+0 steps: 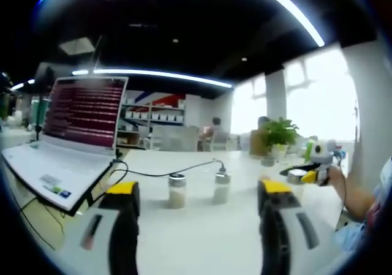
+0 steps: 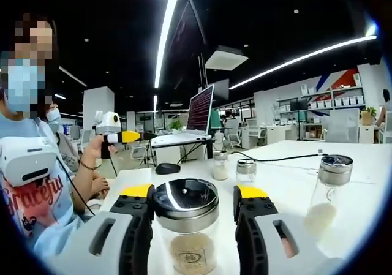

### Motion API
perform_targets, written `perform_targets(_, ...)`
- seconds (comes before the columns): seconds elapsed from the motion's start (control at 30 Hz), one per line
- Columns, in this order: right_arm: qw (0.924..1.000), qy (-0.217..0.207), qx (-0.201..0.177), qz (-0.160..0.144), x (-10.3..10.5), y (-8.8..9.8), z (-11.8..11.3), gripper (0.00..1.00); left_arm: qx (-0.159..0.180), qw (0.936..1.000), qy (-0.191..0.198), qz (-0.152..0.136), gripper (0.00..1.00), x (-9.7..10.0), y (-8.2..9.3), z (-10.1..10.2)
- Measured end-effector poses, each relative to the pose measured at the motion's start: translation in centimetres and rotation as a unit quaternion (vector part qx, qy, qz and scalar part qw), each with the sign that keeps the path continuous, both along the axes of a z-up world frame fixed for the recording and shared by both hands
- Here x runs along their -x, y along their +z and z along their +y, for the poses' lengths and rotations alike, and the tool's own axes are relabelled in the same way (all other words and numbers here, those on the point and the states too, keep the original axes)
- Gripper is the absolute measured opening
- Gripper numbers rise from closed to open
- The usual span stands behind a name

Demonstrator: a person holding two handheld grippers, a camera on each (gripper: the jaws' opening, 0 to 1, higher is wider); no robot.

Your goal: Rotate the seasoning bottle until the label or dispensing opening points toward the visible target arrow and the bottle remains upright within the marked orientation range

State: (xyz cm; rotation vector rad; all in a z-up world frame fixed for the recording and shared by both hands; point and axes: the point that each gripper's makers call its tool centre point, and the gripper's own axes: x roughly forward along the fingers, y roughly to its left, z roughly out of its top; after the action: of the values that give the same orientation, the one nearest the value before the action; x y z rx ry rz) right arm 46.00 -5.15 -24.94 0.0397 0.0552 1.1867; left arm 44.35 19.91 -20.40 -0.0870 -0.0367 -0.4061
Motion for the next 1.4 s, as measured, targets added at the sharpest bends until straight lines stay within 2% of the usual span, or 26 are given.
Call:
perform_targets(0.07,0.9999,0.012,-0.003,0.002,0.4,-0.01,0.3,0.44,0.001,1.0,0.0,0.002,0.83,-0.06,-0.11,0.06)
perform_targets(0.13,0.9998,0.018,-0.004,0.002,0.62,-0.02,0.48,0.42,0.001,1.0,0.0,0.004,0.83,-0.09,-0.17,0.08)
perform_targets(0.8,0.9999,0.0,-0.01,-0.011,0.5,0.01,0.51,0.42,0.003,1.0,0.001,0.002,0.82,0.11,-0.07,0.39)
perform_targets(1.07,0.9997,-0.022,0.002,-0.008,0.38,-0.08,0.65,0.42,0.004,1.0,-0.001,0.001,0.81,0.09,-0.05,0.42)
perform_targets(1.2,0.9991,-0.037,0.012,-0.015,0.26,-0.13,0.67,0.42,0.005,1.0,0.001,0.0,0.81,0.1,0.04,0.61)
perform_targets(1.4,0.998,-0.06,0.006,-0.017,-0.12,-0.07,0.58,0.42,0.011,0.9999,0.004,-0.002,0.81,0.12,0.26,0.86)
